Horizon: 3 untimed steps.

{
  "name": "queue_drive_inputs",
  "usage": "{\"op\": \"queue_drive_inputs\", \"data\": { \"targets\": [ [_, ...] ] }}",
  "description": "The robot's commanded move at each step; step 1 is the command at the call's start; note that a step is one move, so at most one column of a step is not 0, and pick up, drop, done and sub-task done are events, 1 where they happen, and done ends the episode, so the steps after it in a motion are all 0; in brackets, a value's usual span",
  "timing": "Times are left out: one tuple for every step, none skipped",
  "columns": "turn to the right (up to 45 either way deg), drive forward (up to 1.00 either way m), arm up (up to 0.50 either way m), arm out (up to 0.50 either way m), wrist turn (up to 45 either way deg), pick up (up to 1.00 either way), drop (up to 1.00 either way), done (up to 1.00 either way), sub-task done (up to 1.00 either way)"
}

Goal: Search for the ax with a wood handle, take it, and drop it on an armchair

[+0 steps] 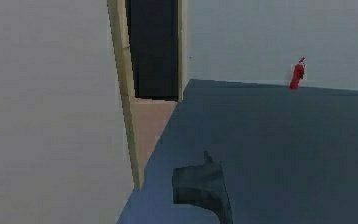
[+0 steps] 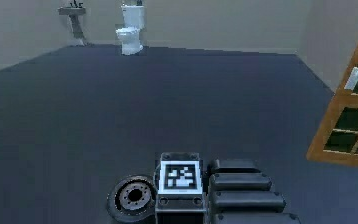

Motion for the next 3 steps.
{"op": "queue_drive_inputs", "data": {
  "targets": [
    [-3.0, 0.0, 0.0, 0.0, 0.0, 0.0, 0.0, 0.0, 0.0],
    [15.0, 0.0, 0.0, 0.0, 0.0, 0.0, 0.0, 0.0, 0.0],
    [0.0, 1.0, 0.0, 0.0, 0.0, 0.0, 0.0, 0.0, 0.0]
  ]
}}
